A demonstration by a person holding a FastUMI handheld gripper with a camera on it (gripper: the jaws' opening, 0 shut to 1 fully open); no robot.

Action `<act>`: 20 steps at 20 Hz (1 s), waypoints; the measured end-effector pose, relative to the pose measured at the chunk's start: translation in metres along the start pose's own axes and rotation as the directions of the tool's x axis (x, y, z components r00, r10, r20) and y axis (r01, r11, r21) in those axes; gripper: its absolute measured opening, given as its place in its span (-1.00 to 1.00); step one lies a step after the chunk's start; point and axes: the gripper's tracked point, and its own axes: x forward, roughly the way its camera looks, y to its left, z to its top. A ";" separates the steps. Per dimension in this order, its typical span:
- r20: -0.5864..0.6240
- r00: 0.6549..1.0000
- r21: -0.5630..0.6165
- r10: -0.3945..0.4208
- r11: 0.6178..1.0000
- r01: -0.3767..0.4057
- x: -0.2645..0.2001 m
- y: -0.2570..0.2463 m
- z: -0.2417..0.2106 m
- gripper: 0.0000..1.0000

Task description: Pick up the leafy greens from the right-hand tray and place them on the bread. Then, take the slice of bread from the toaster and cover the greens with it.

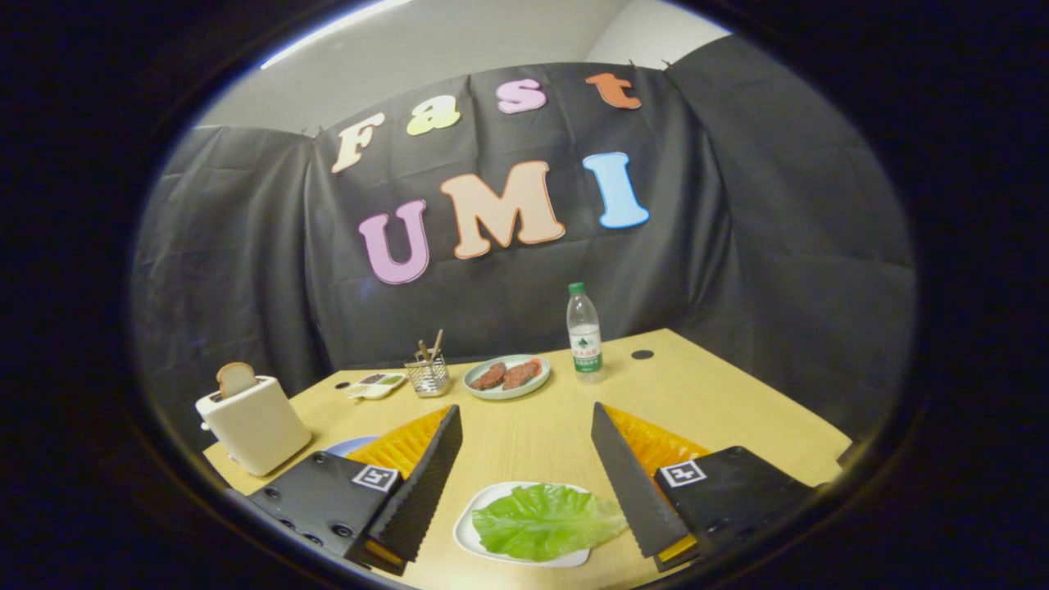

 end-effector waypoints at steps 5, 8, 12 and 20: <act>-0.116 0.992 0.048 -0.054 0.997 0.060 0.005 -0.030 -0.030 0.98; -0.198 0.978 0.077 -0.069 0.993 0.086 0.007 -0.049 -0.055 0.97; -0.293 0.949 0.057 -0.114 0.989 0.136 0.010 -0.077 -0.088 0.96; -0.434 0.897 0.052 -0.083 0.992 0.117 0.009 -0.076 -0.133 0.93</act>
